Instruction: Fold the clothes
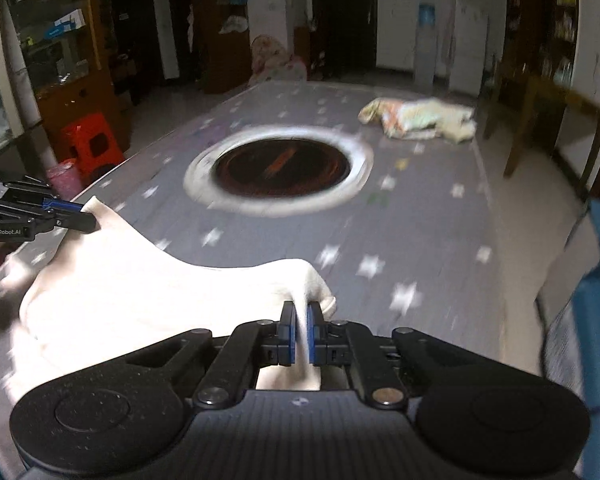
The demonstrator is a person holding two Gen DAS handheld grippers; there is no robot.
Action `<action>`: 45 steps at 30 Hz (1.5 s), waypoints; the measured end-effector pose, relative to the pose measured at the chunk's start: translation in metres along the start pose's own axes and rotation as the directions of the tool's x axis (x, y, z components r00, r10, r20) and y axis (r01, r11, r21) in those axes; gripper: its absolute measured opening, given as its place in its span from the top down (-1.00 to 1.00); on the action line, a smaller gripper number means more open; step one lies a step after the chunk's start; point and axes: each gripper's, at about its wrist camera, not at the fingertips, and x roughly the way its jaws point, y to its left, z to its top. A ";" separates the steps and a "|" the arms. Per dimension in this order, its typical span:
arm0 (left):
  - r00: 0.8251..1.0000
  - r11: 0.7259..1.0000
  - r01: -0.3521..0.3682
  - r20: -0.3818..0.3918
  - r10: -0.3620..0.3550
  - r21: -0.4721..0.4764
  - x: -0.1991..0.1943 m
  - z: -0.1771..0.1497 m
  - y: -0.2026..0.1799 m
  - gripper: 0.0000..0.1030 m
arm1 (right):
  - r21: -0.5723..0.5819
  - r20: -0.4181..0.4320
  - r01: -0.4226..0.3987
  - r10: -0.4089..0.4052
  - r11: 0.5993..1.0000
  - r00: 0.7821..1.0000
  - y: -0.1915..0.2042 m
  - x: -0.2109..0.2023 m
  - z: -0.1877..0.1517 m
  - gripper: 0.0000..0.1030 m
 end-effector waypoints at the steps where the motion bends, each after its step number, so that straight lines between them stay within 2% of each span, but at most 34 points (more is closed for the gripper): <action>1: 1.000 1.000 -0.022 0.003 0.022 0.001 0.010 0.004 0.004 0.86 | -0.005 0.006 0.017 -0.017 1.000 1.000 -0.003 0.007 0.007 0.91; 6: 0.992 0.992 -0.123 -0.002 0.123 -0.017 0.066 0.015 0.021 0.86 | -0.010 -0.002 0.101 -0.101 0.995 0.995 -0.017 0.055 0.024 0.91; 9: 0.988 0.987 -0.153 -0.020 0.152 -0.047 0.092 0.015 0.027 0.82 | 0.021 -0.020 0.137 -0.136 0.990 0.990 -0.024 0.085 0.023 0.90; 13: 0.978 0.975 -0.203 -0.068 0.197 -0.095 0.110 0.010 0.035 0.75 | 0.041 -0.062 0.150 -0.147 0.988 0.987 -0.033 0.110 0.019 0.76; 16: 0.971 0.964 -0.232 -0.081 0.223 -0.126 0.108 0.007 0.040 0.75 | 0.016 -0.057 0.131 -0.129 0.991 0.990 -0.032 0.103 0.018 0.56; 18: 0.974 0.965 -0.221 -0.075 0.212 -0.141 0.097 0.009 0.036 0.75 | -0.009 -0.053 0.097 -0.097 0.995 0.994 -0.027 0.093 0.017 0.44; 20: 0.987 0.975 -0.155 -0.063 0.147 -0.158 0.083 0.009 0.027 0.75 | -0.042 -0.056 0.057 -0.059 0.998 0.997 -0.017 0.083 0.014 0.21; 22: 0.996 0.982 -0.070 -0.059 0.060 -0.177 0.069 0.006 0.016 0.75 | -0.076 -0.066 0.014 -0.019 0.997 0.998 -0.005 0.074 0.010 0.21; 24: 0.998 0.984 0.006 -0.063 -0.017 -0.178 0.058 -0.001 0.001 0.75 | -0.111 -0.086 -0.029 0.019 0.993 0.996 0.011 0.067 0.003 0.21; 27: 0.993 0.989 0.060 -0.091 -0.072 -0.132 0.049 -0.016 -0.022 0.76 | -0.162 -0.105 -0.088 0.072 0.983 0.992 0.039 0.057 -0.009 0.23; 30: 0.990 0.992 0.060 -0.122 -0.074 -0.113 0.053 -0.028 -0.035 0.77 | -0.207 -0.133 -0.136 0.110 0.969 0.985 0.063 0.054 -0.024 0.29; 34: 0.989 0.993 0.035 -0.141 -0.051 -0.114 0.055 -0.036 -0.030 0.78 | -0.242 -0.184 -0.184 0.141 0.953 0.973 0.084 0.052 -0.045 0.34; 39: 0.990 0.990 0.008 -0.137 -0.028 -0.143 0.053 -0.032 -0.021 0.78 | -0.269 -0.186 -0.222 0.176 0.937 0.967 0.095 0.022 -0.051 0.35; 45: 0.989 0.992 0.026 -0.143 -0.044 -0.127 0.060 -0.027 -0.032 0.77 | -0.352 -0.194 -0.354 0.303 0.866 0.933 0.132 -0.007 -0.059 0.35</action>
